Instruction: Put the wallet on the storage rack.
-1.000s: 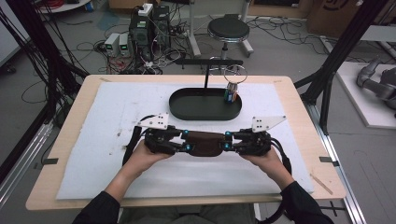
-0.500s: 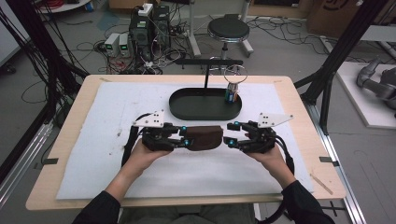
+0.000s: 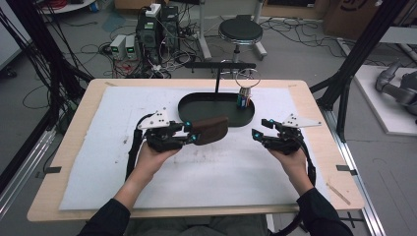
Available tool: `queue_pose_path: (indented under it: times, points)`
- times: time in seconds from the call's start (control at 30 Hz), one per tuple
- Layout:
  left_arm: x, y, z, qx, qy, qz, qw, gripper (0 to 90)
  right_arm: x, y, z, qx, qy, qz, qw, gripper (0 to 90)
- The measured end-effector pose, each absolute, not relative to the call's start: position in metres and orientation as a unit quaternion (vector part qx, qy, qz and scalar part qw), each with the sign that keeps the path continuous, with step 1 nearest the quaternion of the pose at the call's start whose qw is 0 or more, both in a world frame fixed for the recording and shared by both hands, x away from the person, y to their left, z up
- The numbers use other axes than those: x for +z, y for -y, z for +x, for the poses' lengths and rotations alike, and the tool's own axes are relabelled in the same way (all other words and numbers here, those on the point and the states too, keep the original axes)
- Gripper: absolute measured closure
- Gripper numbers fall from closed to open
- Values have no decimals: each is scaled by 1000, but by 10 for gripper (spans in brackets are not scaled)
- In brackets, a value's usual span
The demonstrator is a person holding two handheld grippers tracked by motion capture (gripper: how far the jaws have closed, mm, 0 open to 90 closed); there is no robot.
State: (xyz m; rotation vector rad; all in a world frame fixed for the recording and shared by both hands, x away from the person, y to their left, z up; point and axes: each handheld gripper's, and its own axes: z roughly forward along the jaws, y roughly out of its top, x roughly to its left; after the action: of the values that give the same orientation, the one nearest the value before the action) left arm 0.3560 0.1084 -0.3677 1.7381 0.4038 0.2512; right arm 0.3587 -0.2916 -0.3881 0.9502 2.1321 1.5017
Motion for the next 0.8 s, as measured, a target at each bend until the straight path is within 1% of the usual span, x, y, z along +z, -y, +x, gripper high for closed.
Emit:
queue_pose_path:
  times: [0.33, 0.53, 0.8]
  points:
    - [-372, -94, 376, 152, -214, 744, 614, 661, -393, 303, 363, 513, -753, 360, 203, 370]
    - [-377, -94, 386, 175, -239, 737, 608, 662, -393, 307, 363, 514, -750, 363, 205, 370]
    - [-371, -93, 401, 185, -252, 737, 599, 663, -393, 308, 363, 512, -749, 364, 211, 371]
